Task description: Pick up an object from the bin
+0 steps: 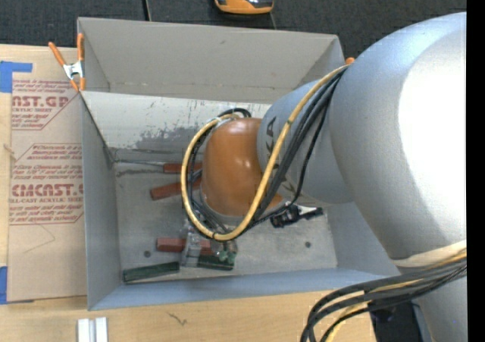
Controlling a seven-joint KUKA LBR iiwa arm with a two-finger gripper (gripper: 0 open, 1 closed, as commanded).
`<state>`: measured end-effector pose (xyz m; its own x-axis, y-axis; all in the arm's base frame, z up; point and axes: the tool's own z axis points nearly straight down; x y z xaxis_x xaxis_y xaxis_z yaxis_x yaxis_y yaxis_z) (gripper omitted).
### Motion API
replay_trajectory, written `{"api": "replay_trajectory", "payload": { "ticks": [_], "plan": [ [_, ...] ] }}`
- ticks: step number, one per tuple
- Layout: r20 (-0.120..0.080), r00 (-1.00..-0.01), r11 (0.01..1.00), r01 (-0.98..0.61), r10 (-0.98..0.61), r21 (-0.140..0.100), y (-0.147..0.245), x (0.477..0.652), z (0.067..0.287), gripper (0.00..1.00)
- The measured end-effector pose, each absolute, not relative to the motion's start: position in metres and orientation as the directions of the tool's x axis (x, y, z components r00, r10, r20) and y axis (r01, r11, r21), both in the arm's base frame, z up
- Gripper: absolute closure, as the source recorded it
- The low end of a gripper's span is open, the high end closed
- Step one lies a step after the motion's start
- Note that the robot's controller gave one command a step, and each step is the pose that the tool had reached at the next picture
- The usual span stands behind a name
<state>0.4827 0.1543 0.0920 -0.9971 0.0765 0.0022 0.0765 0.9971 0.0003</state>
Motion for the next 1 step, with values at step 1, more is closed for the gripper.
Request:
{"api": "replay_trajectory", "payload": {
  "ticks": [1],
  "plan": [
    [0.005,-0.997,0.997,0.077,0.077,-0.001,0.1542,0.4821,0.1077,1.00]
  ]
}}
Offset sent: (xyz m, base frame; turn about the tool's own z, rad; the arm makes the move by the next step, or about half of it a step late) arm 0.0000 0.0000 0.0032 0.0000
